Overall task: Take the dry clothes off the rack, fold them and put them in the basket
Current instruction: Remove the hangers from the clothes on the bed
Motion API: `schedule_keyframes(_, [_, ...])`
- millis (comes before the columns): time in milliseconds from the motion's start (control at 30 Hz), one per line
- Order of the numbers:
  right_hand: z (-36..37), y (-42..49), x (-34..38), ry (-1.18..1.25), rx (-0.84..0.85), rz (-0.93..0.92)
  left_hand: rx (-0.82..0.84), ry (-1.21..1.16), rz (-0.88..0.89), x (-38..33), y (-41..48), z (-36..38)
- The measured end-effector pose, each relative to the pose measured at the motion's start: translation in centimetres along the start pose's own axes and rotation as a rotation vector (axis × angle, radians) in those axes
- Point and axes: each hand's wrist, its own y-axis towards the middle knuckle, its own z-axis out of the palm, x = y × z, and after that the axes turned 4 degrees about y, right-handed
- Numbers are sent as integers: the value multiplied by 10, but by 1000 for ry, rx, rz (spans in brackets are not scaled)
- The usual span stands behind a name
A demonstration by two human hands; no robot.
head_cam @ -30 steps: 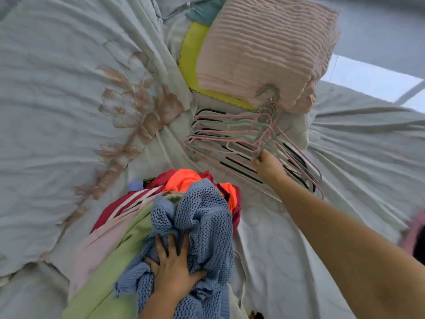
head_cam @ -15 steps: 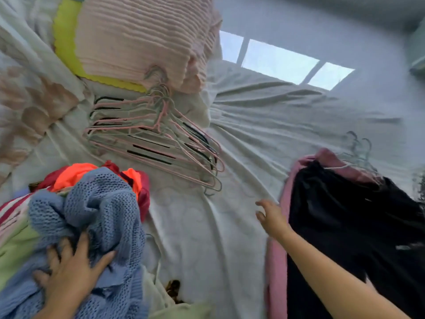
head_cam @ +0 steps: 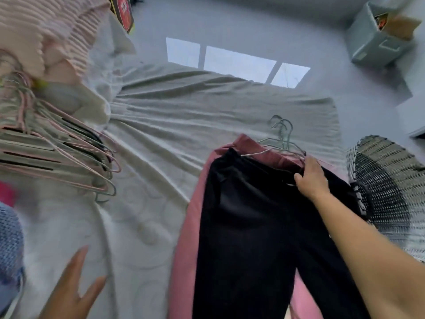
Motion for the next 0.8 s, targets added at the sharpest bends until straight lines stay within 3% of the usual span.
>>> schedule_keyframes(67, [1, 18, 1, -38, 100, -15, 191, 64, 59, -43, -25, 33])
schedule_keyframes(133, [2, 21, 5, -154, 159, 4, 297, -42, 103, -64, -43, 66])
schedule_keyframes(233, [3, 2, 7, -268, 39, -123, 370, -143, 63, -90, -58, 97])
schedule_keyframes(333, [9, -27, 0, -148, -137, -368, 396, -209, 28, -119, -65, 103])
schedule_keyframes(367, [6, -29, -3, -135, -154, -375, 399, -216, 37, -130, -66, 99])
schedule_keyframes(500, [-16, -7, -43, 4, 29, 96, 403, -196, 78, -133, -66, 92])
schedule_keyframes(567, [-11, 1, -68, 134, 133, 215, 398, -224, 26, -126, -67, 101])
schedule_keyframes(633, [2, -5, -82, 196, 194, 238, 387, -289, -72, -123, -66, 116])
schedule_keyframes(700, [15, -15, -87, 92, 153, 163, 376, -355, -192, -122, -62, 138])
schedule_keyframes(800, [20, -36, -79, -25, 85, 96, 384, -415, -164, -132, -60, 159])
